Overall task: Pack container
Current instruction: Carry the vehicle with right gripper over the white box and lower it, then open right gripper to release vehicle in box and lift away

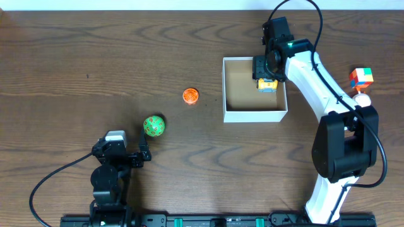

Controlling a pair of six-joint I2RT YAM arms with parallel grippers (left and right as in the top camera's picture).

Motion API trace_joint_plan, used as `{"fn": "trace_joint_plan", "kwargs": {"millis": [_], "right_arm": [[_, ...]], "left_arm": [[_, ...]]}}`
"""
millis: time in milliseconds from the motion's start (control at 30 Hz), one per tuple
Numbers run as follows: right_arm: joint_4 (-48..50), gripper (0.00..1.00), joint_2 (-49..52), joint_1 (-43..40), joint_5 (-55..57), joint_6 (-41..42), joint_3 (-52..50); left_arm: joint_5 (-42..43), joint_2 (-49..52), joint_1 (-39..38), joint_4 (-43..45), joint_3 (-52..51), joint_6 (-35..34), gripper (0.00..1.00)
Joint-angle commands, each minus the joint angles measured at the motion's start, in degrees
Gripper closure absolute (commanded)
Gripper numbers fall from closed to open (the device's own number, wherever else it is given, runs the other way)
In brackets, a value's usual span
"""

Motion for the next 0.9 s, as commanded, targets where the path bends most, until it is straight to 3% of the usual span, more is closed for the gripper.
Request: {"fn": "trace_joint_plan", "kwargs": {"millis": [0, 867], "right_arm": [[0.0, 0.34, -0.92, -0.35, 0.48, -0.61, -0.31], [-0.39, 0.27, -0.92, -0.15, 0.48, -0.59, -0.31]], "left_arm": [[-0.07, -0.09, 0.31, -2.01, -0.98, -0.5, 0.01], [-0.07, -0.09, 0.31, -2.01, -0.98, -0.5, 0.02]]}}
